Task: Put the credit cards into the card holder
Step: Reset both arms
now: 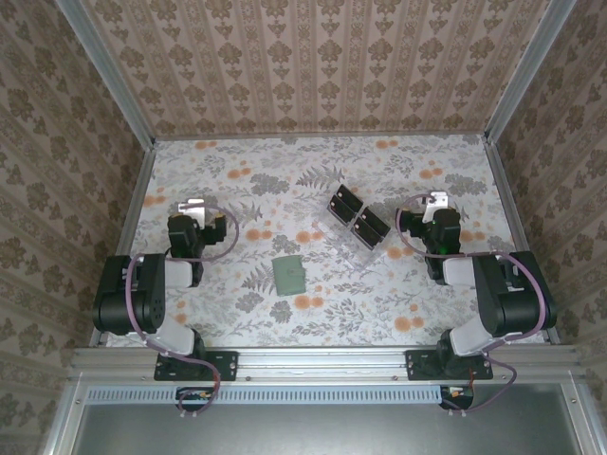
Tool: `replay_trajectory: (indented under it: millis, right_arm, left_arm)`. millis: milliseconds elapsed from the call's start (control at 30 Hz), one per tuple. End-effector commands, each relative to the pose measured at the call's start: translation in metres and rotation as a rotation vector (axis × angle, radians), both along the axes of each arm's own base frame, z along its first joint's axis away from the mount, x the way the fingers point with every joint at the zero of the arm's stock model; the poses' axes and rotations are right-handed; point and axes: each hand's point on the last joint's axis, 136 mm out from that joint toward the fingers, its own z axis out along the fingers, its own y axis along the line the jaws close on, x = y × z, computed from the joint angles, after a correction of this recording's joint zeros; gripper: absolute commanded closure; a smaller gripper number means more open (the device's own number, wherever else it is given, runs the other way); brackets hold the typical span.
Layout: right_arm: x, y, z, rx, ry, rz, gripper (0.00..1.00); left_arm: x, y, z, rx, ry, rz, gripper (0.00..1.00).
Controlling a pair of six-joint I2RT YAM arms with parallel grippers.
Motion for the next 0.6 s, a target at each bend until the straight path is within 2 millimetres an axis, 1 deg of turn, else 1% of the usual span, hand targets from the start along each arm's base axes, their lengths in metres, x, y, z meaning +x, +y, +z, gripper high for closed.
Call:
replay_trajectory:
  millis: [0,433,567]
  right_arm:
    - [0.0004,-0.0018,0.0007,-0.02,-0.003,-0.01,0.0]
    - [0.0028,-0.0017,-0.0023,-0.011,0.014,-0.002,0.0]
    - [0.0007,-0.0019,0.0008,-0.012,-0.003,-0.002,0.0]
  left_arm:
    - [0.0058,-0.0005,0.0098,-0.01,-0.031,-0.005,0.0]
    - [0.0056,-0.0006,0.0098,-0.011,-0.031,-0.007,0.0]
    - [0.0057,-0.0005,0.0101,-0.011,-0.032,-0.006,0.0]
